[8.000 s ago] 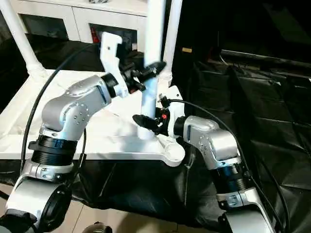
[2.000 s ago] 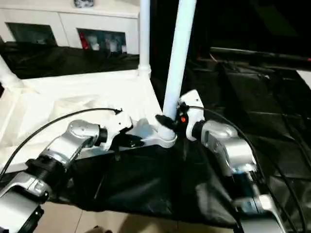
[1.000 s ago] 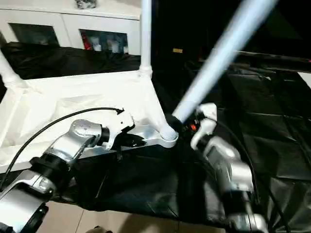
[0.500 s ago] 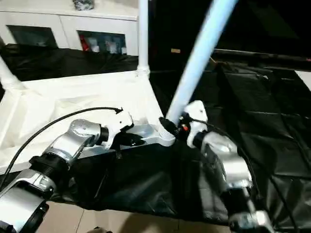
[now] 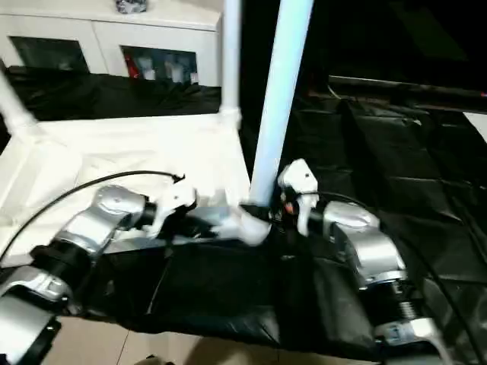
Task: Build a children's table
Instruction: Insert table leg to table base
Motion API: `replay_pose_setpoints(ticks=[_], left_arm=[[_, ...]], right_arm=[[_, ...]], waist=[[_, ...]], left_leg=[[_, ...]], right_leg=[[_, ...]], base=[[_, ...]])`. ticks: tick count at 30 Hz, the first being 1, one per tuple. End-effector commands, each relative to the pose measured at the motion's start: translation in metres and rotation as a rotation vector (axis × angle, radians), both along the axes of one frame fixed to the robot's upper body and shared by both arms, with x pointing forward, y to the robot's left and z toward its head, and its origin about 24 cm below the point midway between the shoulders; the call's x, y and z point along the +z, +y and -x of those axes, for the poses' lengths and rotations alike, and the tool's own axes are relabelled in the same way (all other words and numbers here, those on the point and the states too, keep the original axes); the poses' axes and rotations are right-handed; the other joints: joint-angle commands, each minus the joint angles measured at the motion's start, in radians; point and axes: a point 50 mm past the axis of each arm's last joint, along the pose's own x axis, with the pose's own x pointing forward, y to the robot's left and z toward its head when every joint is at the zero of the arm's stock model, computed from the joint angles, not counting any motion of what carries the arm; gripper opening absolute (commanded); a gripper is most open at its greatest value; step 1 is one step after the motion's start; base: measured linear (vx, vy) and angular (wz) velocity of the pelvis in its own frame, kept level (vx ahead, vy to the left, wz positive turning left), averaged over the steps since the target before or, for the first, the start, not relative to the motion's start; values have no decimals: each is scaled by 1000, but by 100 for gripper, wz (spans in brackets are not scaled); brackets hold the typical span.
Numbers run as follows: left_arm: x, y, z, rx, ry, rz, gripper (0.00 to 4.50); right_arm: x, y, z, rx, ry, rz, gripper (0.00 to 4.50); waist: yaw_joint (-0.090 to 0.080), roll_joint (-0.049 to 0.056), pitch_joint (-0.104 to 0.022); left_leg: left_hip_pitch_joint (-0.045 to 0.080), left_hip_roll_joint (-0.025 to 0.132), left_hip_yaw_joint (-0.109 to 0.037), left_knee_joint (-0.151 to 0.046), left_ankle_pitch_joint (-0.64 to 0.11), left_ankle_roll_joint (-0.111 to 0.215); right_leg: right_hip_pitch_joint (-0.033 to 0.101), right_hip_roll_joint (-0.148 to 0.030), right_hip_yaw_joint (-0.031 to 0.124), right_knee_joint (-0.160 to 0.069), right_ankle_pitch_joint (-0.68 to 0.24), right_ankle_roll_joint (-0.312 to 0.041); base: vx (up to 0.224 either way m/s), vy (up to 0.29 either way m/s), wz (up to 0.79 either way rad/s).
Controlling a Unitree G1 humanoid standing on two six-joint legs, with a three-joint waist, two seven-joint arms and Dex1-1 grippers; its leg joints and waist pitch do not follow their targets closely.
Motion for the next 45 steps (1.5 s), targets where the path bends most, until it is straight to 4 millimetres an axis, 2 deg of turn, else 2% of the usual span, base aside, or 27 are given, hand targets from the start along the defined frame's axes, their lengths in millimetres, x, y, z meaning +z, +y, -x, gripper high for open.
replay_pose_setpoints(ticks=[1, 3, 7, 8, 10, 11, 13, 14, 15, 16, 17, 19, 21, 22, 23, 24, 25, 26, 28, 29, 30, 33, 37, 38, 40, 42, 45], left_arm=[[24, -8, -5, -86, -72, 54, 0], [25, -4, -5, -94, -73, 38, 0], [25, 0, -8, -76, -78, 26, 0], [26, 0, -13, -25, -97, 28, 0], [28, -2, -17, 24, -112, 37, 0], [29, -4, -20, 69, -122, 50, 0], [31, -8, -25, 137, -143, 67, 0], [33, -10, -27, 174, -155, 73, 0], [35, -14, -29, 206, -170, 79, 0], [35, -14, -29, 206, -170, 79, 0], [38, -21, -32, 255, -174, 102, 0], [41, -29, -35, 313, -184, 121, 0], [42, -37, -37, 361, -192, 132, 0], [43, -45, -38, 408, -204, 138, 0], [43, -59, -37, 435, -223, 138, 0], [43, -60, -37, 437, -225, 138, 0], [42, -62, -37, 438, -226, 138, 0], [39, -74, -34, 428, -242, 122, 0], [38, -75, -33, 426, -244, 118, 0], [36, -77, -33, 422, -256, 104, 0], [35, -78, -32, 420, -257, 100, 0], [33, -78, -30, 416, -247, 91, 0], [32, -78, -30, 424, -251, 83, 0], [32, -78, -30, 428, -252, 82, 0], [31, -77, -30, 431, -255, 76, 0], [31, -77, -29, 427, -257, 74, 0], [29, -75, -28, 414, -251, 72, 0]], right_arm=[[-37, 2, 20, 88, 177, 75, 187], [-38, 1, 23, 137, 180, 92, 187], [-39, 2, 24, 156, 180, 93, 187], [-39, 5, 19, 112, 171, 77, 187], [-39, 6, 15, 64, 165, 58, 187], [-41, 6, 8, -10, 148, 63, 187], [-43, 5, -3, -134, 115, 82, 187], [-45, 4, -10, -226, 104, 88, 187], [-46, 3, -16, -309, 103, 83, 187], [-46, 3, -16, -309, 103, 83, 187], [-48, 3, -25, -443, 120, 72, 187], [-52, 5, -31, -540, 142, 70, 187], [-55, 8, -36, -607, 158, 74, 187], [-58, 12, -40, -667, 176, 80, 187], [-62, 18, -44, -731, 196, 89, 187], [-62, 19, -44, -736, 198, 90, 187], [-63, 20, -44, -738, 200, 92, 187], [-64, 32, -46, -737, 208, 99, 187], [-64, 33, -46, -736, 208, 99, 187], [-63, 39, -46, -726, 211, 100, 187], [-63, 42, -46, -718, 211, 102, 187], [-63, 56, -46, -668, 203, 119, 187], [-63, 58, -47, -673, 197, 120, 187], [-63, 59, -47, -674, 191, 122, 222], [-61, 60, -49, -684, 189, 100, 260], [-60, 60, -49, -682, 193, 87, 267], [-56, 61, -50, -662, 184, 57, 302]], waist=[[3, -2, -61], [5, -4, -59], [5, -7, -59], [6, -12, -60], [5, -12, -59], [3, -16, -56], [-1, -14, -55], [-6, -19, -54], [-11, -18, -53], [-14, -18, -53], [-20, -17, -53], [-29, -19, -54], [-37, -14, -55], [-36, -15, -56], [-41, -12, -56], [-38, -13, -59], [-37, -14, -58], [-37, -10, -60], [-37, -13, -61], [-35, -4, -63], [-38, -8, -62], [-38, -6, -61], [-42, -7, -58], [-44, -6, -57], [-48, -8, -56], [-46, -8, -58], [-45, -7, -58]], left_leg=[[17, 25, -9, -70, -275, 25], [18, 26, -11, -73, -299, 12], [18, 25, -11, -74, -303, 7], [17, 25, -11, -74, -299, 7], [17, 24, -12, -74, -300, 5], [18, 23, -12, -75, -318, 1], [19, 22, -16, -76, -341, -19], [20, 21, -19, -77, -355, -27], [15, 21, -24, -81, -357, -36], [14, 20, -25, -81, -363, -40], [17, 21, -26, -81, -376, -45], [19, 19, -28, -80, -394, -47], [20, 17, -26, -78, -398, -45], [20, 17, -24, -77, -390, -42], [16, 17, -22, -77, -373, -43], [19, 16, -21, -74, -361, -40], [18, 15, -20, -74, -356, -35], [15, 17, -19, -74, -339, -25], [12, 15, -18, -74, -328, -19], [13, 15, -18, -75, -319, -17], [12, 15, -17, -74, -320, -16], [12, 15, -18, -77, -331, -16], [17, 16, -19, -78, -376, -23], [18, 16, -21, -79, -391, -27], [19, 16, -21, -79, -408, -27], [18, 16, -21, -77, -396, -25], [15, 17, -20, -79, -377, -19]], right_leg=[[39, -57, 34, -79, -274, -217], [38, -58, 34, -82, -304, -212], [37, -59, 35, -82, -313, -210], [38, -59, 34, -82, -315, -208], [35, -60, 35, -83, -328, -205], [35, -61, 33, -88, -366, -195], [30, -64, 31, -91, -426, -184], [29, -63, 29, -97, -472, -165], [33, -66, 27, -96, -494, -152], [32, -65, 26, -98, -505, -147], [29, -65, 25, -100, -512, -142], [28, -61, 23, -102, -502, -145], [25, -59, 25, -100, -453, -170], [26, -57, 25, -100, -439, -172], [27, -57, 29, -95, -399, -189], [28, -56, 27, -95, -385, -192], [29, -55, 27, -95, -372, -193], [32, -54, 28, -91, -322, -202], [35, -52, 28, -89, -298, -205], [37, -53, 28, -88, -281, -205], [37, -51, 28, -88, -270, -208], [38, -51, 27, -88, -283, -208], [31, -52, 27, -95, -351, -194], [29, -52, 26, -98, -373, -188], [27, -52, 26, -100, -394, -183], [27, -54, 27, -100, -378, -188], [29, -52, 28, -96, -345, -194]], base=[[0, 0, 0], [0, 0, 0], [0, 0, 0], [0, 0, 0], [0, 0, 0], [0, 0, 0], [0, 0, 0], [0, 0, 0], [0, 0, 0], [0, 0, 0], [0, 0, 0], [0, 0, 0], [0, 0, 0], [0, 0, 0], [0, 0, 0], [0, 0, 0], [0, 0, 0], [0, 0, 0], [0, 0, 0], [0, 0, 0], [0, 0, 0], [0, 0, 0], [0, 0, 0], [0, 0, 0], [0, 0, 0], [0, 0, 0], [0, 0, 0]])
